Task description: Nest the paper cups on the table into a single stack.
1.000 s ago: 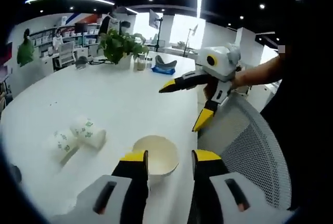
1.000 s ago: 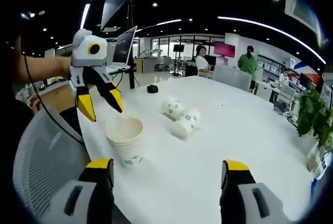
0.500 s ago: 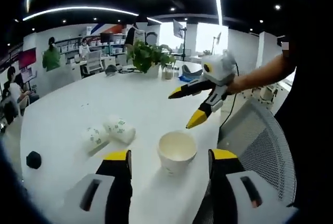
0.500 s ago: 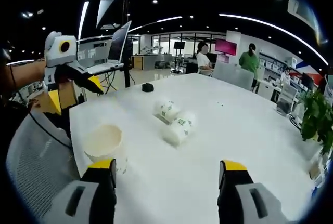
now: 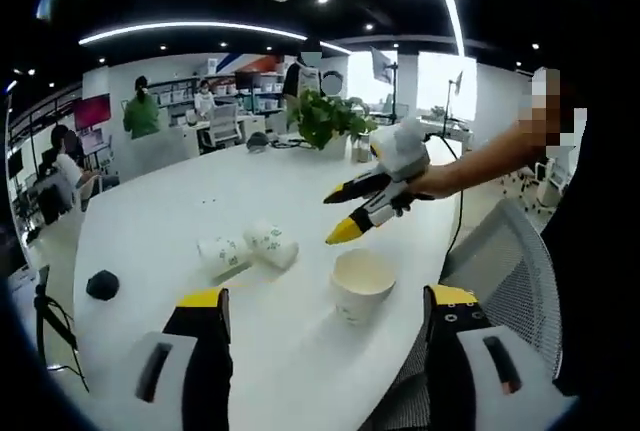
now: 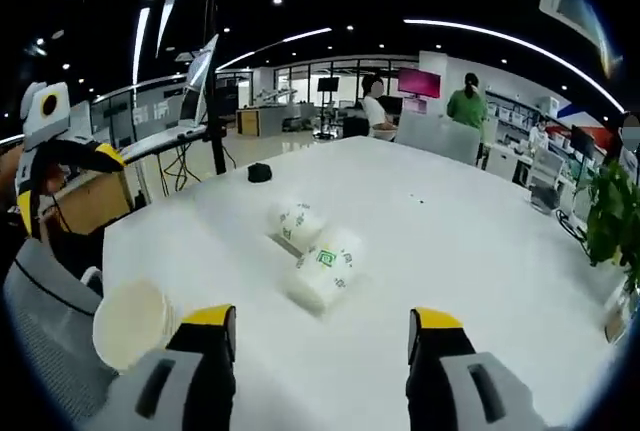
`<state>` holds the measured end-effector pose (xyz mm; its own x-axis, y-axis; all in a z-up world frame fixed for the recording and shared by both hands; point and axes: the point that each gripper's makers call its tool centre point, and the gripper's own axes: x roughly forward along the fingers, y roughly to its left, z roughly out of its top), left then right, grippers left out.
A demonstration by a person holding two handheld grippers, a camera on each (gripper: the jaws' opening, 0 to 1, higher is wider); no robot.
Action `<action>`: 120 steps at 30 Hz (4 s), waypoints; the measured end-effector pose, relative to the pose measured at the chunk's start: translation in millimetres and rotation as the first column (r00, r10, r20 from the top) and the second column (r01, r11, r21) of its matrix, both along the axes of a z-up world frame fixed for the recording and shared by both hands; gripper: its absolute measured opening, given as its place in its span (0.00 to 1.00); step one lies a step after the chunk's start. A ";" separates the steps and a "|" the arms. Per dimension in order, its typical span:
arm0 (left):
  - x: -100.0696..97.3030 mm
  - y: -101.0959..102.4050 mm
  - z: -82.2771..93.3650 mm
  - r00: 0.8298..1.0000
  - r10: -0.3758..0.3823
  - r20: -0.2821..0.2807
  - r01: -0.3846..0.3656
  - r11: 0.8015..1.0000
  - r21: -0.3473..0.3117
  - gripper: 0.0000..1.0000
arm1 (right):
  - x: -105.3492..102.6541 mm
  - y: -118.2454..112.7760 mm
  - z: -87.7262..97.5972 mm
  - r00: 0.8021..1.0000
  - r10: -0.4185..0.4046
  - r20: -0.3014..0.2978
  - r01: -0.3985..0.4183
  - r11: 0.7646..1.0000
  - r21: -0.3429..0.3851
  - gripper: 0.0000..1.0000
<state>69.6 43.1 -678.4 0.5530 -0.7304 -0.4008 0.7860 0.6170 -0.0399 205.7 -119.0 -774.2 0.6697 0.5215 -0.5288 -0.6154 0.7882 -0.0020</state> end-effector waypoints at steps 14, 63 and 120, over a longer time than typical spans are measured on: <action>-8.0 21.0 4.0 0.995 0.097 -0.004 -0.097 0.995 -0.010 0.93 | 45.1 23.5 -29.9 0.988 -0.093 -0.124 0.099 0.994 0.045 0.62; 9.4 10.9 1.8 0.989 0.147 -0.031 -0.149 0.986 -0.072 0.97 | 28.4 11.9 -4.7 0.978 -0.190 -0.092 0.200 0.973 0.117 0.37; -8.7 -75.0 39.4 0.931 -0.364 -0.023 0.361 0.929 -0.081 0.29 | -134.2 49.9 88.1 0.931 0.283 0.230 -0.300 0.953 0.039 0.37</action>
<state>61.0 -31.9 -639.1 0.2311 -0.9067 -0.3528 0.9525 0.2847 -0.1078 71.5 -69.1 -686.1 0.5770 0.7426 -0.3400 -0.8089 0.5772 -0.1122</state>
